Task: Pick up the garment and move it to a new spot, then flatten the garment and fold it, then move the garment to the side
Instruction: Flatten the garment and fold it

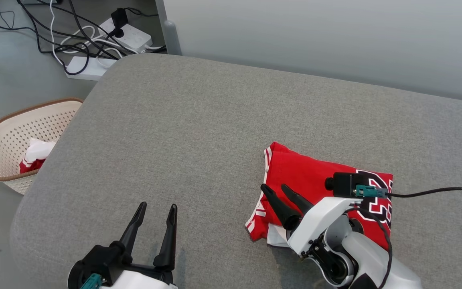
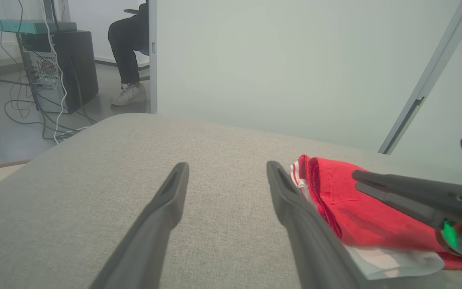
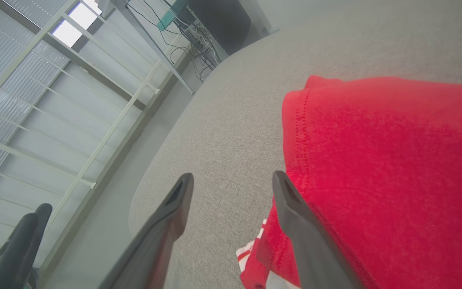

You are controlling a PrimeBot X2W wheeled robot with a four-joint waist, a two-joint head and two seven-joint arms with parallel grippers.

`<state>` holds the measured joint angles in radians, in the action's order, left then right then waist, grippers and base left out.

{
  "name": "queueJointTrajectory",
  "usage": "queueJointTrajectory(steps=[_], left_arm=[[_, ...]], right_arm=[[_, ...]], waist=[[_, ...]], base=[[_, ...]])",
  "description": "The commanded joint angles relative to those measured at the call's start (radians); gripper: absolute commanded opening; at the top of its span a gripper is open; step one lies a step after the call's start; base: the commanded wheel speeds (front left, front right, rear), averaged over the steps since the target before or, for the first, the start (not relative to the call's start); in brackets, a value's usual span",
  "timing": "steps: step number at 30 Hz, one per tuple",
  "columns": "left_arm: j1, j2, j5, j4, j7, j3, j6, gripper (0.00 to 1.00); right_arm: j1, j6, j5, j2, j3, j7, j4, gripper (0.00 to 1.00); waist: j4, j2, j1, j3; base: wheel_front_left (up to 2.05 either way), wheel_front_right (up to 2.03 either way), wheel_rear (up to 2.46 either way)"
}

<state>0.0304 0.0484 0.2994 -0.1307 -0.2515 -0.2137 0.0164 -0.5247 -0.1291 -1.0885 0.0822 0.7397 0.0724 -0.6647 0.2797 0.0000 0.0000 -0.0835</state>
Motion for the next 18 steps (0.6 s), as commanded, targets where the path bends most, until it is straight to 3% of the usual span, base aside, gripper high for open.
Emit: queueJointTrajectory(steps=[1, 12, 18], left_arm=[[-0.048, 0.002, -0.007, 0.026, -0.010, 0.036, -0.005, 1.00], [-0.037, 0.002, -0.008, 0.038, -0.010, 0.059, -0.013, 1.00], [-0.028, 0.002, -0.015, 0.043, -0.010, 0.082, -0.014, 1.00]], right_arm=[[-0.029, -0.002, -0.006, -0.016, 0.026, 0.031, 0.036, 1.00], [-0.084, -0.002, 0.179, 0.064, 0.063, 0.172, -0.024, 1.00], [-0.079, -0.002, 0.339, 0.076, -0.045, 0.189, -0.051, 1.00]], waist=[[-0.008, 0.0000, 0.0000, 0.001], [-0.068, 0.0000, 0.0000, 0.030], [-0.133, 0.0000, 0.0000, 0.041]], base=[[0.00, 0.00, 0.00], [0.00, 0.00, 0.00], [0.00, 0.00, 0.00]])
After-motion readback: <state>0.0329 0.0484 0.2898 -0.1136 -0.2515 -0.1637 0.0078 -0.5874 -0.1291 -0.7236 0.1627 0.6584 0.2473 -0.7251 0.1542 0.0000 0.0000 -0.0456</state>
